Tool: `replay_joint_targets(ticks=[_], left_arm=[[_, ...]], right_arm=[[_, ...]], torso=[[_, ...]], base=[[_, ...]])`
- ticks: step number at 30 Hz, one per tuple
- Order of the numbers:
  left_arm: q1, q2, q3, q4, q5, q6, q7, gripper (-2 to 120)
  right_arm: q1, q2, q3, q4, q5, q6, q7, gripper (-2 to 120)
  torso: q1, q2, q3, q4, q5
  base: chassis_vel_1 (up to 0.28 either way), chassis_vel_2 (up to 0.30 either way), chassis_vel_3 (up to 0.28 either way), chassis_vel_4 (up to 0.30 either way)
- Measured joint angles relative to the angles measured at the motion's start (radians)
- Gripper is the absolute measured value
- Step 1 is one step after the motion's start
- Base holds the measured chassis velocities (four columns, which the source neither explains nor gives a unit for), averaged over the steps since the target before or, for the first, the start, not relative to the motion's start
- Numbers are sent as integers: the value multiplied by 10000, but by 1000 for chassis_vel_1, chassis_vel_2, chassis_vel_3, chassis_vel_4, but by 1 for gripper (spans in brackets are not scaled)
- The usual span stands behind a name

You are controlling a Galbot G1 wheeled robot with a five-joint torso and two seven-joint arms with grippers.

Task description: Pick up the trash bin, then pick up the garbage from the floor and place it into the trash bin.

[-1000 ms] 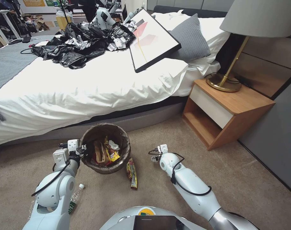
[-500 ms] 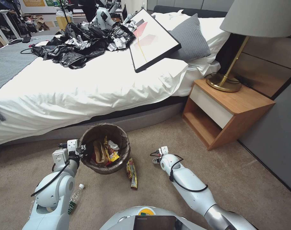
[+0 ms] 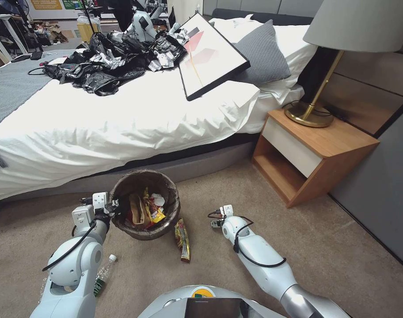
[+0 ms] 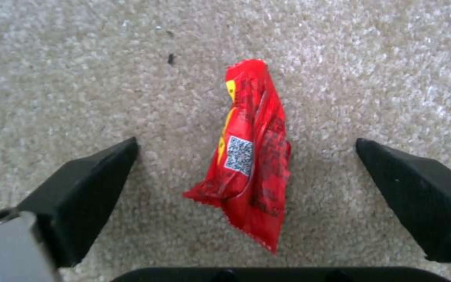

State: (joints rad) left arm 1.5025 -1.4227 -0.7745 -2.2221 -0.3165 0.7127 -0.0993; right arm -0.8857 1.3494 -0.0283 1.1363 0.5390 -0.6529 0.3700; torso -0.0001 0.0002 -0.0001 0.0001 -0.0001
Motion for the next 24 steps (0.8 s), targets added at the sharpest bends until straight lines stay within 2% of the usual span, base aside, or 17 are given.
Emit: replay_joint_targets(ticks=[12,15,18,20,22,24], left_arm=[[-59,-12,24,82,15,-8,23,0],[-67,-3,32,90,30,-16,29,0],[-66,-3,39,90,38,-18,32,0],[-59,-3,58,90,51,-20,36,0],[-57,-3,60,90,51,-21,36,0],[-57,11,59,89,54,-21,41,0]], right_arm=[[-72,-80,-135,449,166,-292,261,75],[-117,-112,-161,620,242,-354,330,61],[-115,-119,-166,634,258,-363,330,58],[-99,-132,-170,643,291,-372,329,50],[-99,-132,-170,644,301,-373,329,48],[-94,-132,-171,629,319,-372,319,40]], torso=[[1,-2,2,4,9],[1,-3,3,5,8],[1,-3,2,4,8],[1,-3,2,3,6],[1,-3,2,3,6],[1,-2,1,3,7]], base=[[0,0,0,0],[0,0,0,0],[0,0,0,0],[0,0,0,0],[0,0,0,0],[0,0,0,0]])
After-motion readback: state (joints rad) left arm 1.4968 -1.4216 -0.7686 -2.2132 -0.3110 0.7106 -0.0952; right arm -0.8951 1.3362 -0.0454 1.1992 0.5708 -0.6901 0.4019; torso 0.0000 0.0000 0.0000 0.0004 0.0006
